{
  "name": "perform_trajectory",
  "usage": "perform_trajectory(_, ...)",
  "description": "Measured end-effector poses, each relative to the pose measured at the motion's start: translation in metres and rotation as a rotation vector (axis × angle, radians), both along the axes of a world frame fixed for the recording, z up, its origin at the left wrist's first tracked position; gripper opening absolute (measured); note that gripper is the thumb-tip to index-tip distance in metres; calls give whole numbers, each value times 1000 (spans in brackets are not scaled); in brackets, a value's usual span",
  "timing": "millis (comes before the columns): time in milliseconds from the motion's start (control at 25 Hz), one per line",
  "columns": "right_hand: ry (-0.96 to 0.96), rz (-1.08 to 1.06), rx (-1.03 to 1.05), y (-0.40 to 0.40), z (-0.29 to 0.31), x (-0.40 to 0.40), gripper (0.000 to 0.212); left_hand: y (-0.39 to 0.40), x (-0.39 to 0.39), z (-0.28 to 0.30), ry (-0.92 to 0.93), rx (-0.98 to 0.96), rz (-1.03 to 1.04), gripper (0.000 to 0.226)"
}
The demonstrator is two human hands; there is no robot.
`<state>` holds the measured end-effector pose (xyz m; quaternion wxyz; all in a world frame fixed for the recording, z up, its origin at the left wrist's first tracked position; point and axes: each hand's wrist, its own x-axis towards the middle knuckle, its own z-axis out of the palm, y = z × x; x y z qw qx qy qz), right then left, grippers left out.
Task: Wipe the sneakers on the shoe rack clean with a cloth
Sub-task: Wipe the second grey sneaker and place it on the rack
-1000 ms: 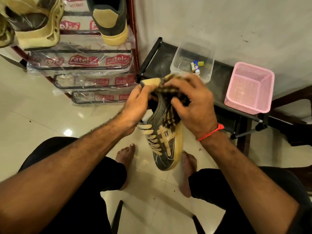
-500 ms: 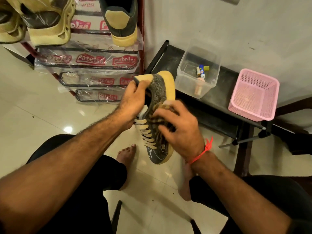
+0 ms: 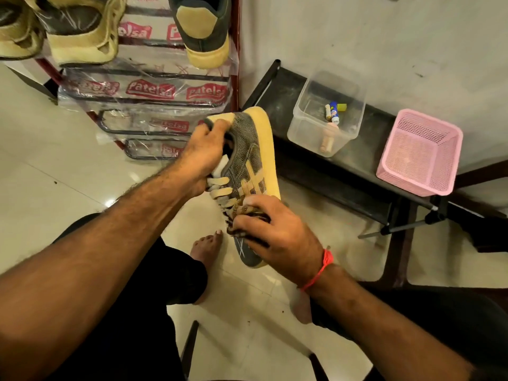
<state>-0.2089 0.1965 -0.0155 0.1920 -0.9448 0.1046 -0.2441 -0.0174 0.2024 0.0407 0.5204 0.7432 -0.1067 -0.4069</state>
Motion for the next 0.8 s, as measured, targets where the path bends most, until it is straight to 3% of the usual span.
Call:
perform_trajectory(200, -145, -351, 127, -72, 26, 9, 26, -3, -8, -9, 85, 39, -140, 30)
perform_trajectory(240, -118, -304, 149, -62, 22, 7, 25, -4, -5, -9, 107, 48, -120, 31)
perform_trajectory(400, 99, 238, 36, 1, -2, -2, 23, 0, 15, -12, 64, 89, -13, 29)
perform_trajectory(440, 92, 221, 32, -10, -1, 0, 24, 0, 15, -13, 69, 89, -18, 31)
perform_trajectory(600, -77, -171, 134, -61, 16, 6, 23, -5, 9, -14, 178, 16, -17, 36)
perform_trajectory(800, 119, 265, -28, -7, -10, -1, 24, 0, 24, -19, 99, 71, 44, 32)
